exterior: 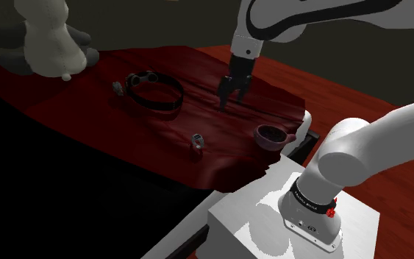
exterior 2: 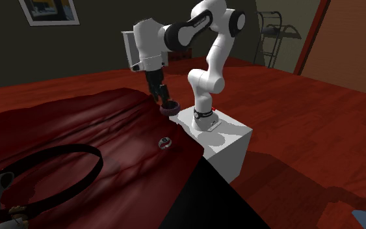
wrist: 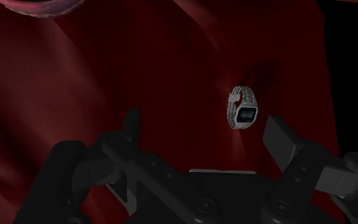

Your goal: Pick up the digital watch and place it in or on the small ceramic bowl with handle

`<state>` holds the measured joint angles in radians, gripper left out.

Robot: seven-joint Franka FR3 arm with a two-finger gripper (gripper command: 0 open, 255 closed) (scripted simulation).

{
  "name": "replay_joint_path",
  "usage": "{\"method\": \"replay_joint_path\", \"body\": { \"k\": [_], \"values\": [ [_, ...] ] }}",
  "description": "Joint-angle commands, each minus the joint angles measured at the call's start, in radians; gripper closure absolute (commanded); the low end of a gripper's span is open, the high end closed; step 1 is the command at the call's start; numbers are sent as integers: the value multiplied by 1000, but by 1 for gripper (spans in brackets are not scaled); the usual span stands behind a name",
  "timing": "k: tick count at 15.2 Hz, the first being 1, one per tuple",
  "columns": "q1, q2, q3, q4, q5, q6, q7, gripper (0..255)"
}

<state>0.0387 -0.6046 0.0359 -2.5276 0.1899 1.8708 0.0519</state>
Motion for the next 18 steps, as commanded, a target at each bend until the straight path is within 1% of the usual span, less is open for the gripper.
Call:
{"method": "replay_joint_path", "body": {
  "k": [1, 5, 10, 18],
  "values": [
    [17, 41, 27, -28, 27, 71, 22, 0],
    [45, 162, 70, -36, 70, 200, 55, 0],
    [78, 338, 120, -11, 114, 354, 92, 0],
    [94, 423, 139, -47, 140, 476, 85, 0]
  ]
}}
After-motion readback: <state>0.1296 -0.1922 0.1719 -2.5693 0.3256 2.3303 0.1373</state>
